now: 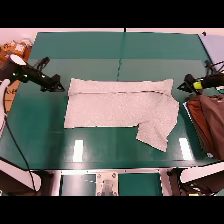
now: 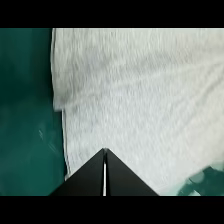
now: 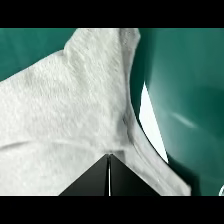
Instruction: Fold the shirts.
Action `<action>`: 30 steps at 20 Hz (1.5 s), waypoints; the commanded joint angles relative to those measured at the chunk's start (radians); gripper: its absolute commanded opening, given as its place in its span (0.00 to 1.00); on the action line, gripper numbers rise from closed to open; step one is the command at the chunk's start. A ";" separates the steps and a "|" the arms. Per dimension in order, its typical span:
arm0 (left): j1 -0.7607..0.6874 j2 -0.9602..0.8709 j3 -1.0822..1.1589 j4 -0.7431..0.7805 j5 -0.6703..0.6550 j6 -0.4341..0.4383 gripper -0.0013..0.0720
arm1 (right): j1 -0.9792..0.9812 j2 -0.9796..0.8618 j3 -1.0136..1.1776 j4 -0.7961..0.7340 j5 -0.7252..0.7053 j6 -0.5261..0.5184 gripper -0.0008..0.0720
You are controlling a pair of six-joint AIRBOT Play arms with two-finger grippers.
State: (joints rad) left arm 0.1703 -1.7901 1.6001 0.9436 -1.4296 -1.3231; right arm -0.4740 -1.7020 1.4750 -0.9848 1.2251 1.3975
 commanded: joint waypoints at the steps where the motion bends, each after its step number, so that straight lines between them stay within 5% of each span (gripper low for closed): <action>1: 0.027 0.023 0.045 0.029 -0.166 -0.053 0.05 | -0.053 0.075 -0.040 -0.005 0.113 0.025 0.03; 5: -0.013 0.142 -0.035 0.195 -0.208 -0.075 0.05 | -0.105 0.310 -0.323 -0.067 0.127 0.037 0.03; 9: -0.061 0.461 -0.418 0.226 0.014 -0.095 0.05 | -0.209 0.619 -0.694 -0.154 0.126 0.131 0.03; 10: -0.078 0.544 -0.523 0.226 0.082 -0.116 0.05 | -0.226 0.680 -0.779 -0.154 0.125 0.145 0.12; 11: -0.098 0.625 -0.628 0.226 0.144 -0.146 0.05 | -0.230 0.721 -0.850 -0.154 0.119 0.148 0.37; 12: -0.121 0.687 -0.717 0.226 0.189 -0.179 0.23 | -0.230 0.740 -0.901 -0.154 0.119 0.148 0.56; 13: -0.142 0.727 -0.786 0.226 0.229 -0.218 0.82 | -0.229 0.746 -0.946 -0.153 0.118 0.148 0.64; 14: -0.161 0.750 -0.844 0.226 0.266 -0.266 0.94 | -0.227 0.746 -0.980 -0.150 0.105 0.147 0.64; 17: -0.233 0.748 -0.976 0.166 0.387 -0.340 0.92 | -0.198 0.746 -1.061 -0.096 -0.014 0.120 0.63; 23: -0.362 0.739 -1.139 -0.041 0.834 -0.357 0.92 | -0.083 0.745 -1.120 0.028 -0.266 0.112 0.55; 29: -0.367 0.642 -1.141 -0.152 0.932 -0.378 0.92 | 0.008 0.702 -1.119 0.113 -0.337 0.109 0.55; 30: -0.366 0.642 -1.139 -0.154 0.938 -0.378 0.78 | 0.013 0.699 -1.119 0.124 -0.339 0.109 0.55</action>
State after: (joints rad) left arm -0.1913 -1.1202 0.4706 0.8349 -0.5415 -1.6932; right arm -0.4919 -0.9890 0.3595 -0.8993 0.9253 1.5085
